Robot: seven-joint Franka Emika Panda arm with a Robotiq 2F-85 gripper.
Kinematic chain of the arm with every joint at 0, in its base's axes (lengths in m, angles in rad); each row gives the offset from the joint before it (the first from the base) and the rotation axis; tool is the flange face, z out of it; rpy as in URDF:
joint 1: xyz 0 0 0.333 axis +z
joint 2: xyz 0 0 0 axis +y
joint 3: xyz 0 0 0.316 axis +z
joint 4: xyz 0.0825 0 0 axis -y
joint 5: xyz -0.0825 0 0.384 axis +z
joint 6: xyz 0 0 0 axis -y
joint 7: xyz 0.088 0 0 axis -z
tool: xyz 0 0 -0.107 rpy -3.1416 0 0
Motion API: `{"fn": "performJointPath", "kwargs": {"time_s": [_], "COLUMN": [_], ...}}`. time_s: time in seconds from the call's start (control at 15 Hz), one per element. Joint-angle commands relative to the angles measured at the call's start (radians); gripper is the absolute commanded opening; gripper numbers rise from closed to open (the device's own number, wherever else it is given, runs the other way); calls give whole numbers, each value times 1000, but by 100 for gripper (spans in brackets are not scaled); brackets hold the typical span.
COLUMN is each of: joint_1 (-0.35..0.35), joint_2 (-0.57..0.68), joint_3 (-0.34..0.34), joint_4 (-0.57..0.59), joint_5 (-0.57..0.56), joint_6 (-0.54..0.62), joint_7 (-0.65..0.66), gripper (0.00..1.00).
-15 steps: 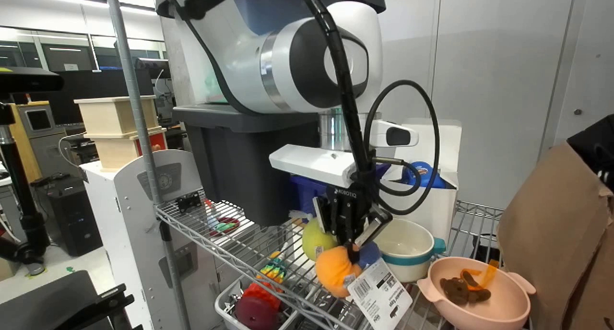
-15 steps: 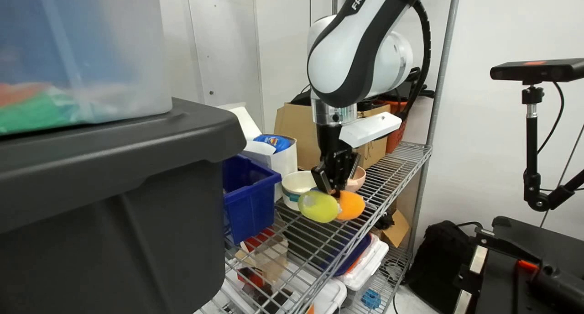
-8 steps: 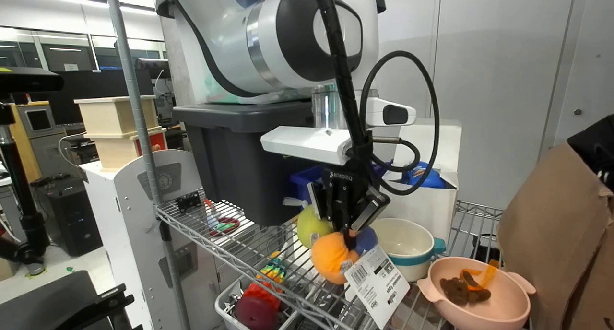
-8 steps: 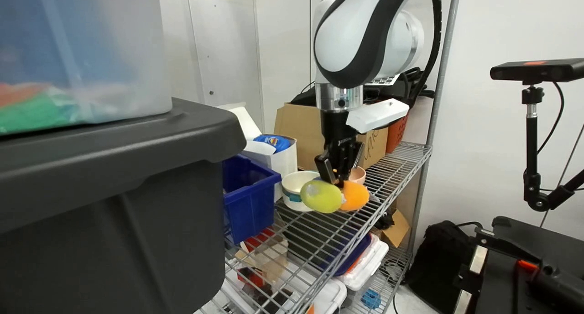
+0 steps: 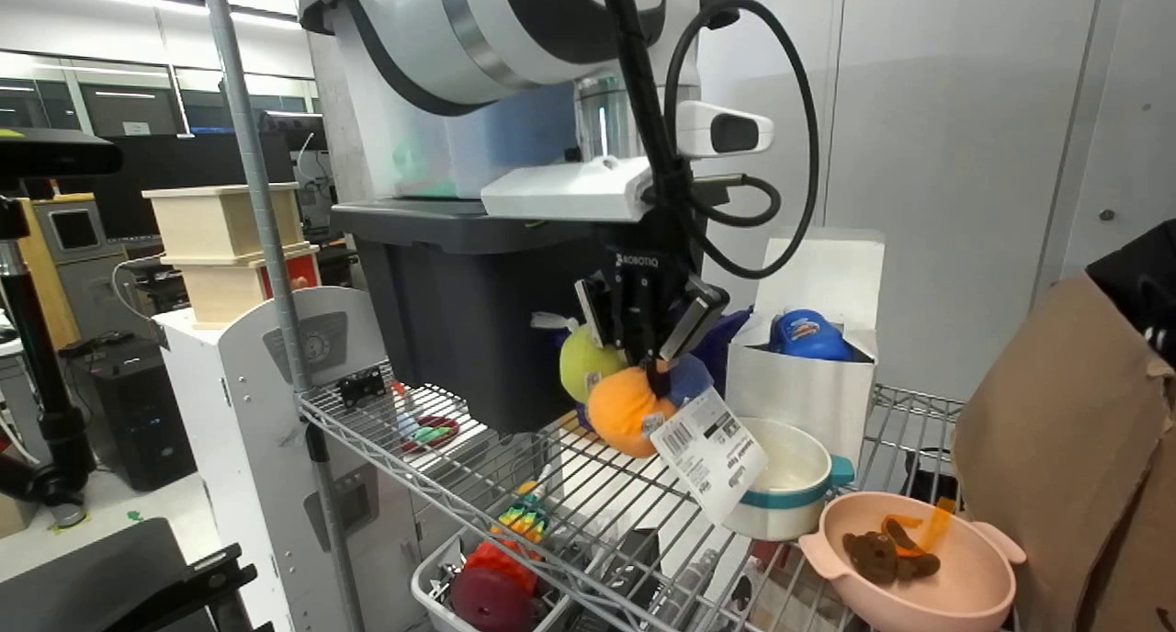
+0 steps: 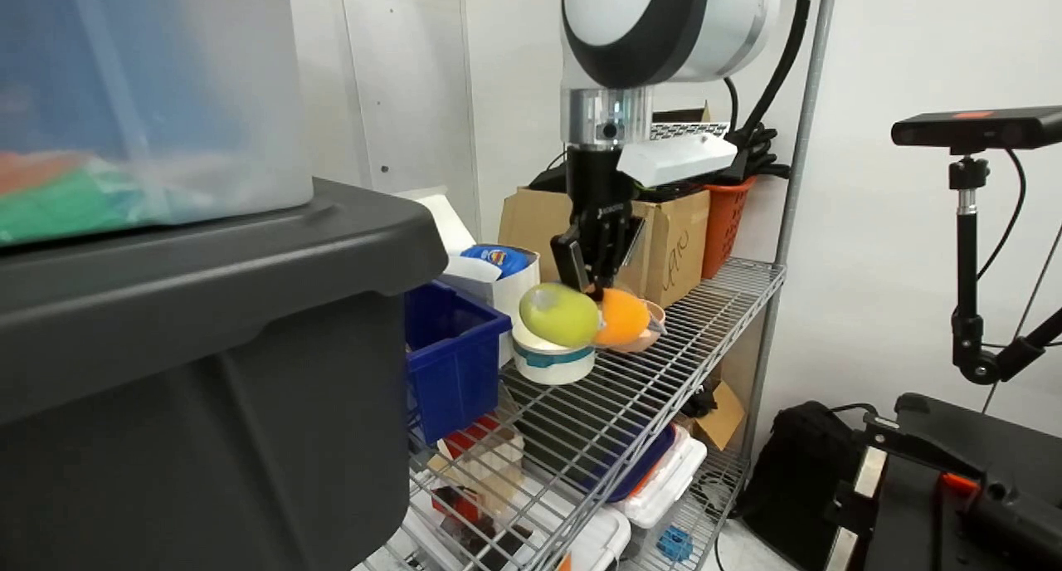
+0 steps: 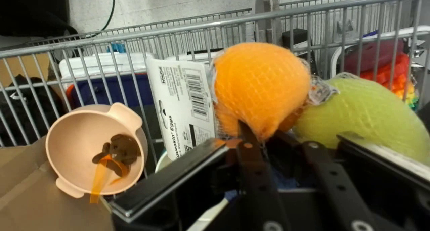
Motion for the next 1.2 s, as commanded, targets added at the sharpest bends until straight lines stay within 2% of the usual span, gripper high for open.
{"fn": "performJointPath", "kwargs": {"time_s": [0.0,0.2,0.67,1.0,1.07,1.13], "joint_1": [12,28,91,91,89,89], "joint_2": [-64,-58,45,108,119,127], "joint_3": [18,32,33,34,34,31], "joint_4": [-4,64,278,368,380,390], "joint_5": [18,35,44,58,60,57], "joint_6": [-5,-22,-29,-38,-42,-46], "joint_7": [3,33,185,214,211,210], "gripper": [3,3,3,3,13,36]}}
